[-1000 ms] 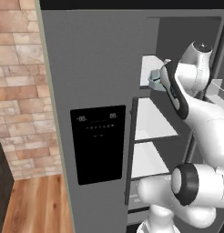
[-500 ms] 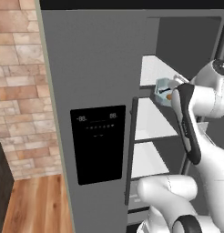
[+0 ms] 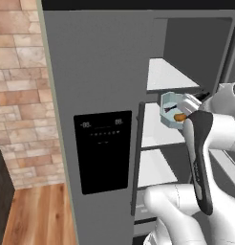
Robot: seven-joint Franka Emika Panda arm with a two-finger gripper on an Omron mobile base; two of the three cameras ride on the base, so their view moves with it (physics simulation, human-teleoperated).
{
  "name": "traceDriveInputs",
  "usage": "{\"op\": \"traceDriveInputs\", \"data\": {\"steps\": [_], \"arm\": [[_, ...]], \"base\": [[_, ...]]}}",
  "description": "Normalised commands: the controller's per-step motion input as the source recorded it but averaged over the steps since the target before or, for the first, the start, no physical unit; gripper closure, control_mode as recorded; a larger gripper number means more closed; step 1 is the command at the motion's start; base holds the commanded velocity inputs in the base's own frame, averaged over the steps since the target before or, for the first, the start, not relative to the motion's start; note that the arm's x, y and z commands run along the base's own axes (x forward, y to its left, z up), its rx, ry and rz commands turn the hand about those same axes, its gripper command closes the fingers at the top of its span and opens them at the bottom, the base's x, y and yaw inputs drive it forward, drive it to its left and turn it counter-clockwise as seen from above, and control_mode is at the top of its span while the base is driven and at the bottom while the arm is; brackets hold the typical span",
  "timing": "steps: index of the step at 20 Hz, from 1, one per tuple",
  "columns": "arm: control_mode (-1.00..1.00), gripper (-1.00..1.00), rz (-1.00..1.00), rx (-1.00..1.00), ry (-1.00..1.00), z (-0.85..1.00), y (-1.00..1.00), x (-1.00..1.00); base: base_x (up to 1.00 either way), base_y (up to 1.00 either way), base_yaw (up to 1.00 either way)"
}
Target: Place the tupperware containing the fish and mushroom meal in the microwave. Close the microwave door and press the start button to reheat the meal.
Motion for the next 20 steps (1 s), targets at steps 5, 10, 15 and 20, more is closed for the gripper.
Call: {"op": "traceDriveInputs", "data": {"steps": [5,10,15,20], "arm": [[-1.0,1.0,0.0,0.0,-0.06,0.02,0.01,-0.11],[1.0,1.0,0.0,0.0,0.0,0.0,0.0,0.0],[1.0,1.0,0.0,0.0,0.0,0.0,0.0,0.0],[1.0,1.0,0.0,0.0,0.0,0.0,0.0,0.0]], "base": [[0.0,0.0,0.0],[0.0,0.0,0.0],[-0.54,0.12,0.01],[-0.69,0.62,0.01]]}}
